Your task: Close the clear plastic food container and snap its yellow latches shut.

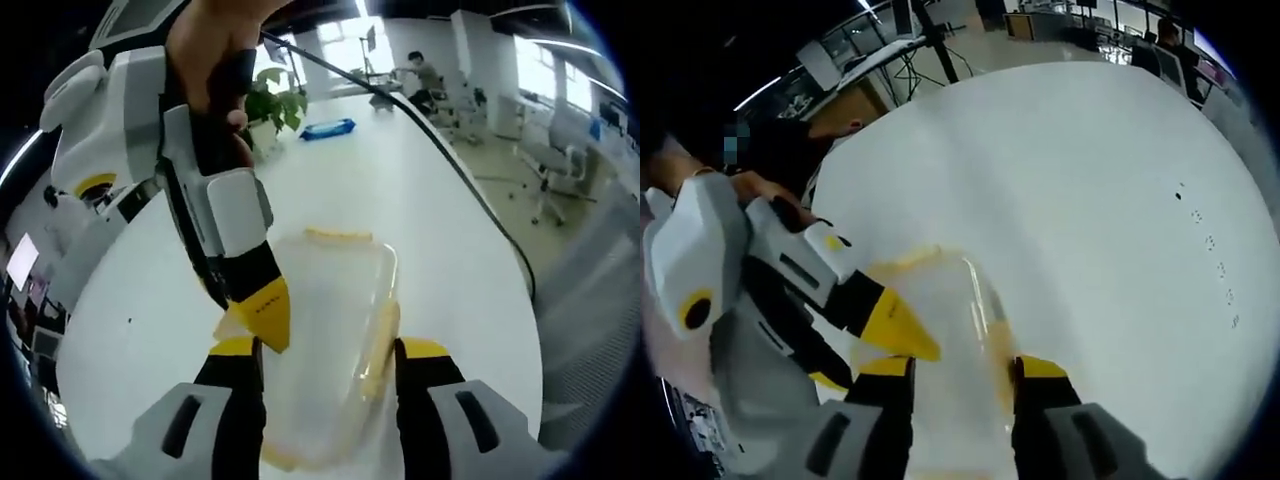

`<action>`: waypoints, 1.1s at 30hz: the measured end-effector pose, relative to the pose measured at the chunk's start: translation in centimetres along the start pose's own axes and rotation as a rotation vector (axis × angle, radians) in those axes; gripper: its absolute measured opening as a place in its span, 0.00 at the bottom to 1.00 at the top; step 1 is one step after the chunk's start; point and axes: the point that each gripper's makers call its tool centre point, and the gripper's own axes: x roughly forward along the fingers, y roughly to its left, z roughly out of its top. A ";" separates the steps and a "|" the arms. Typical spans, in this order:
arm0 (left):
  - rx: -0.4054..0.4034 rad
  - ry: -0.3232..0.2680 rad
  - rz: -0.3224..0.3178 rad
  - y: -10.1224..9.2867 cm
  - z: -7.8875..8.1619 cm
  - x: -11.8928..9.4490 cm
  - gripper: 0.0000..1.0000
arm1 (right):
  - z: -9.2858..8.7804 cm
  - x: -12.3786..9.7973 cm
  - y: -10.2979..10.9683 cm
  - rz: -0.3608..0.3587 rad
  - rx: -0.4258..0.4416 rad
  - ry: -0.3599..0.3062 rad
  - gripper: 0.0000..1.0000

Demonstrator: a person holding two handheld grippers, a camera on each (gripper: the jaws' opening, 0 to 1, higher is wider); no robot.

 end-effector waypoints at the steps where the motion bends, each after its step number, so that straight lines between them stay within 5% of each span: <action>1: -0.002 0.001 0.000 0.0 0.0 0.0 0.49 | 0.0 0.1 0.1 0.017 -0.012 -0.002 0.36; 9: -0.013 0.010 -0.002 0.0 0.0 0.0 0.49 | 0.0 0.5 -0.2 0.103 0.015 -0.018 0.36; 13: -0.003 0.011 -0.012 0.3 0.1 0.0 0.49 | -0.2 0.9 0.4 0.157 -0.012 0.029 0.37; 19: 0.029 0.007 0.040 0.1 0.0 0.1 0.50 | -0.3 0.7 0.5 0.132 -0.015 -0.002 0.39; 20: 0.026 -0.007 0.059 -0.1 -0.1 0.3 0.50 | -0.3 0.7 0.6 0.128 -0.016 -0.012 0.40; 21: 0.054 -0.092 0.010 -1.2 1.3 1.0 0.48 | 0.2 0.9 1.0 0.137 -0.015 -0.051 0.41; 22: 0.043 -0.048 0.089 -0.1 0.2 0.5 0.48 | -0.3 0.6 0.8 0.120 -0.019 -0.020 0.41; 33: 0.045 -0.026 0.082 -0.1 -0.1 0.7 0.49 | -0.1 1.1 1.4 0.099 -0.033 0.022 0.50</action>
